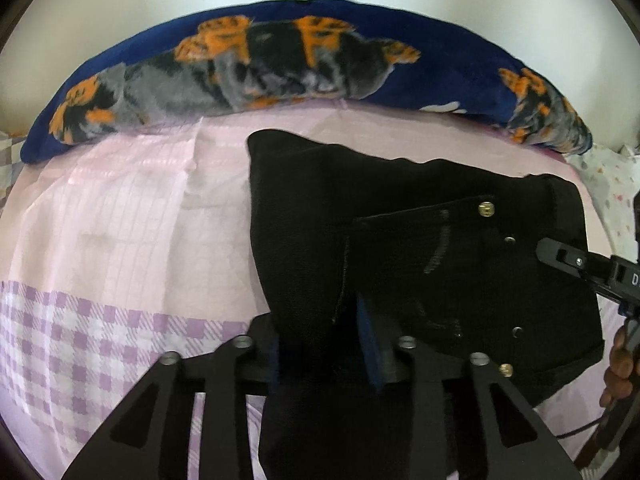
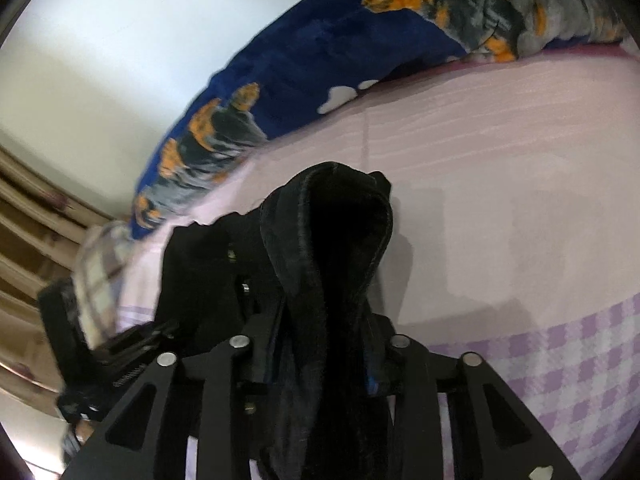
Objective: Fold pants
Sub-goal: 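Open both grippers and release the folded jeans onto the sheet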
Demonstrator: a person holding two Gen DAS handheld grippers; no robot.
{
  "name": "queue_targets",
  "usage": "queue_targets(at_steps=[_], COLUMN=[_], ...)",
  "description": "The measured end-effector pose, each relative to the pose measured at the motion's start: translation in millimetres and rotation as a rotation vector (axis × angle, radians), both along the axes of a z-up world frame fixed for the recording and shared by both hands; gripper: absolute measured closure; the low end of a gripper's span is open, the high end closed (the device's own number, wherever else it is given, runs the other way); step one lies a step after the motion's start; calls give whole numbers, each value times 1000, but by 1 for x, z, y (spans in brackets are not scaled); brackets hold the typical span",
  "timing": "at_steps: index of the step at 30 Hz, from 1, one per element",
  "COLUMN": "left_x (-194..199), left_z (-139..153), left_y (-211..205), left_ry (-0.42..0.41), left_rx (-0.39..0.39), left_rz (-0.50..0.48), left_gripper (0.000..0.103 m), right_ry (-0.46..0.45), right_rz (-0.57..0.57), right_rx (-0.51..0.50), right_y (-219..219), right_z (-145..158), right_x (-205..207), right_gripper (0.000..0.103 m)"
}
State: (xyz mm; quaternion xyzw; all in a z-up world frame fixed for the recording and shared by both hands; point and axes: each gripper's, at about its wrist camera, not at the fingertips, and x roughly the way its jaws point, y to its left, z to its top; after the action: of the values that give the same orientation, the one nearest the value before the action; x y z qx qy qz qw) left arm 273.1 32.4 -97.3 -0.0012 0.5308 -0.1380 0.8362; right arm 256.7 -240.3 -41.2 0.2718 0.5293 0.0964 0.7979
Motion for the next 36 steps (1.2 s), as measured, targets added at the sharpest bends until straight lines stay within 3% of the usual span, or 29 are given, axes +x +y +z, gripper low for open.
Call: queue_targets(at_steps=[6,10,17,23,33,36], left_x=[2,3,-7,-41,-98,-112], left_z=[-8,-7,3,15,40,45], left_y=[2,2,4,0,-4,-6], left_ry=[-23,-40,14,-7,-71,-86], left_rx=[0,21,37,84,129,137], left_rz=[16,29,78,94,145,152], left_gripper=[48,38,36,36,36,36], right_ry=[1,12,24,19,-112,-131], right_rz=[0,-14,-30,-66,-36,-30], right_rx=[-75,-67,-106,-148,-351,-355], right_y=[1,-1,3,7,42,50], right_z=[-11,-15,-13,-8,33,41], right_x=[0,-1,-18,-49,-106,-119], right_gripper=[56,52,45,33,16,11])
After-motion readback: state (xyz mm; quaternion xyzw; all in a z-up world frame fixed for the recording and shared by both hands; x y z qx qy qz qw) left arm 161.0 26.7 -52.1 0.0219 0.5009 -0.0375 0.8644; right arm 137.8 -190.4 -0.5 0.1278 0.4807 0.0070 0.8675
